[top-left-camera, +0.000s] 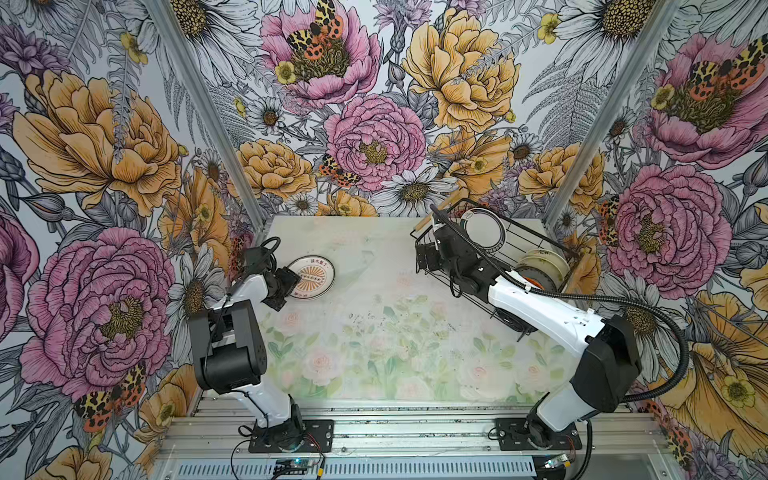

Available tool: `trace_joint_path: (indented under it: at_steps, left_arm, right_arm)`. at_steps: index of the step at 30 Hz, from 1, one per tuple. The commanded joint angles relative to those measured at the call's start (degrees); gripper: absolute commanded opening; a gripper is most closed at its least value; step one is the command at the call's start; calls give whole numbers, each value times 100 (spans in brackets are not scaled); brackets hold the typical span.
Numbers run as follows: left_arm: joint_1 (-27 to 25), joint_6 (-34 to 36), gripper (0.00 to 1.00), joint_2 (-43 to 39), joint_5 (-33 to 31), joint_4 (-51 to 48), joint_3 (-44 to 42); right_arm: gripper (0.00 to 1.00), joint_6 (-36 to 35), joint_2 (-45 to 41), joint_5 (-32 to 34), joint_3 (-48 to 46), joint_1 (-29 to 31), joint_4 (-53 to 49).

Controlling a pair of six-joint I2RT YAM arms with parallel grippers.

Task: Unload the plates from the dish rack
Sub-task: 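Open the left gripper and lift it off the stack, then reach the right gripper into the rack and close on the green-rimmed plate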

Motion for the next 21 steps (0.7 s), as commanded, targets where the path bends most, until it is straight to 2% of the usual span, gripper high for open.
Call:
trace_joint_path:
  at_steps: [1, 5, 8, 13, 18, 21]
  left_arm:
    - [38, 253, 79, -123, -265, -244, 79]
    - [-34, 523, 84, -358, -725, -554, 128]
    - [-99, 683, 88, -677, -947, -650, 92]
    - [-204, 831, 92, -1137, -1010, -738, 93]
    - [-222, 894, 93, -1373, -910, -795, 151]
    - [-235, 971, 99, -1511, -826, -804, 186]
  right_arm:
    - [99, -157, 99, 31, 139, -163, 45]
    - [100, -262, 5, -140, 147, -620, 31]
    - [99, -497, -52, -601, 173, -1158, 3]
    - [99, -1129, 18, -2197, 281, -2346, -63]
    - [100, -1650, 394, -3120, 600, -3301, -106]
    - [100, -1867, 718, -4032, 873, -3817, -132]
